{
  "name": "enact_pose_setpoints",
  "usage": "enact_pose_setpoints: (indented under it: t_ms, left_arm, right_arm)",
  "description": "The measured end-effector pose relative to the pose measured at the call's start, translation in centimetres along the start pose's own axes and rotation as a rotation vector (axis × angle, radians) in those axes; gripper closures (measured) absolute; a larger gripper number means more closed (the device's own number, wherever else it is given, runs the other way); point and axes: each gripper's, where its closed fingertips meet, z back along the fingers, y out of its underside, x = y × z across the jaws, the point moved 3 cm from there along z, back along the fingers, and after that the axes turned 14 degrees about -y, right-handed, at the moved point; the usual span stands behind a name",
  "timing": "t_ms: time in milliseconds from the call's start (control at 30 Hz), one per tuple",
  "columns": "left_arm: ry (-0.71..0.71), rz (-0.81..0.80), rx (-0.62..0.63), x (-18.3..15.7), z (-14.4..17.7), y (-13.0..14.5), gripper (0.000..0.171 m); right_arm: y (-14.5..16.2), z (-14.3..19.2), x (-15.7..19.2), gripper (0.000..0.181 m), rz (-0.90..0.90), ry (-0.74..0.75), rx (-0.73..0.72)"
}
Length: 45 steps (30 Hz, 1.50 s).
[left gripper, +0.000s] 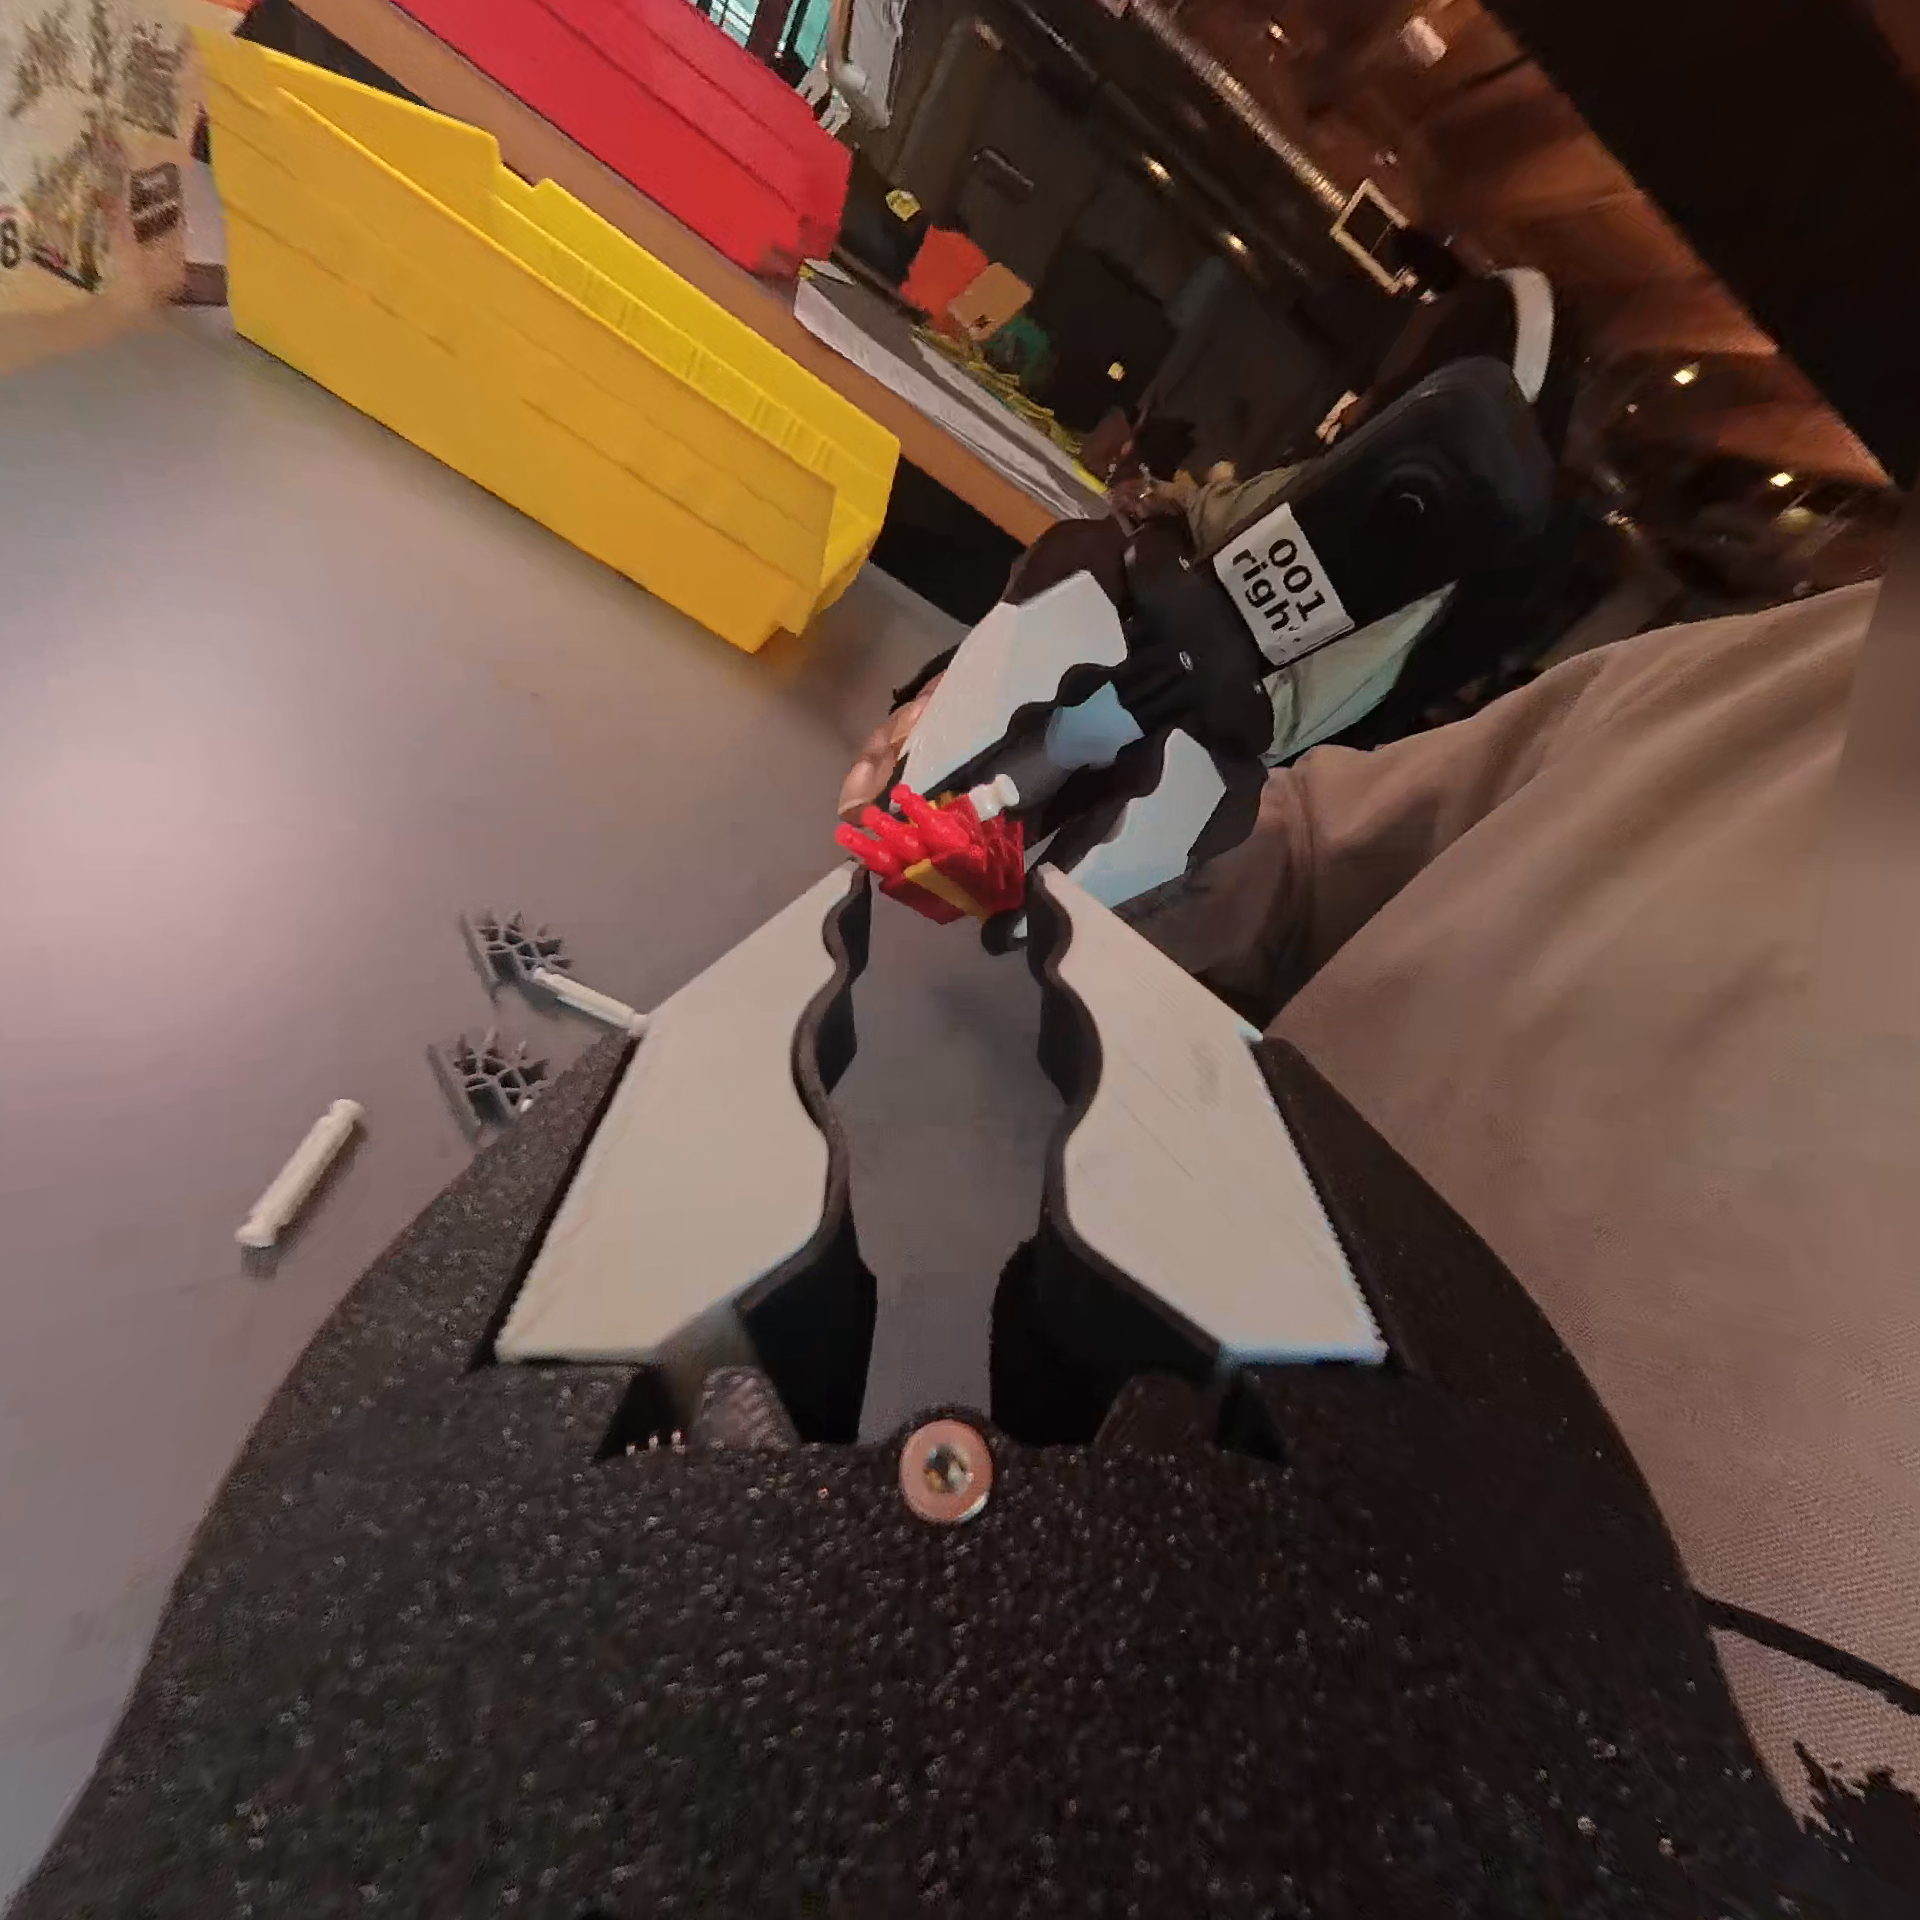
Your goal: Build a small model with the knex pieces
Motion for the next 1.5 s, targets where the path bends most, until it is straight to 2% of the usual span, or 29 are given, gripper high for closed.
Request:
enact_pose_setpoints:
  t_ms: [67, 133, 267, 333, 433, 667, 867, 1067, 1267, 1400, 1500]
  left_arm:
    - [-0.052, -0.066, -0.035, 0.2, 0.9, -0.8, 0.143]
    - [-0.159, -0.243, -0.045, 0.5, 1.2, -0.9, 0.145]
    - [-0.234, -0.449, 0.070, 0.4, 0.0, 0.8, 0.151]
    - [-0.251, -0.510, 0.132, 0.6, -0.4, 1.9, 0.157]
    - [-0.309, -0.586, 0.152, 1.0, -0.6, 2.3, 0.164]
    - [-0.330, -0.716, 0.144, 0.8, -1.0, 2.8, 0.163]
    - [-0.263, -0.648, 0.189, 0.8, -1.1, 3.4, 0.167]
    - [-0.143, -0.572, 0.196, 0.1, -0.5, 4.2, 0.168]
    - [-0.083, -0.545, 0.200, -0.5, -0.2, 4.5, 0.168]
    - [-0.035, -0.528, 0.218, -0.9, -0.3, 5.4, 0.168]
    - [-0.018, -0.445, 0.266, -0.5, -1.2, 7.0, 0.168]
  right_arm:
    - [0.3, 0.2, -0.3, 0.159, 0.001, 0.023, 0.017]
    - [1.1, -0.1, -0.3, 0.159, 0.016, 0.034, 0.075]
    - [2.7, -1.6, 0.6, 0.159, 0.032, 0.005, 0.182]
    - [2.9, -1.9, 0.8, 0.159, 0.033, -0.002, 0.194]
    - [3.4, -2.1, 1.0, 0.159, 0.043, -0.005, 0.229]
    - [4.0, -2.5, 1.4, 0.159, 0.047, -0.027, 0.258]
    - [4.3, -2.7, 1.9, 0.159, -0.022, -0.080, 0.219]
    - [4.1, -2.8, 3.1, 0.159, -0.171, -0.224, 0.112]
    - [3.8, -2.6, 3.7, 0.159, -0.249, -0.338, 0.060]
    - [4.1, -2.4, 4.6, 0.159, -0.271, -0.441, 0.079]
    - [5.5, -2.2, 5.3, 0.158, -0.300, -0.526, 0.198]
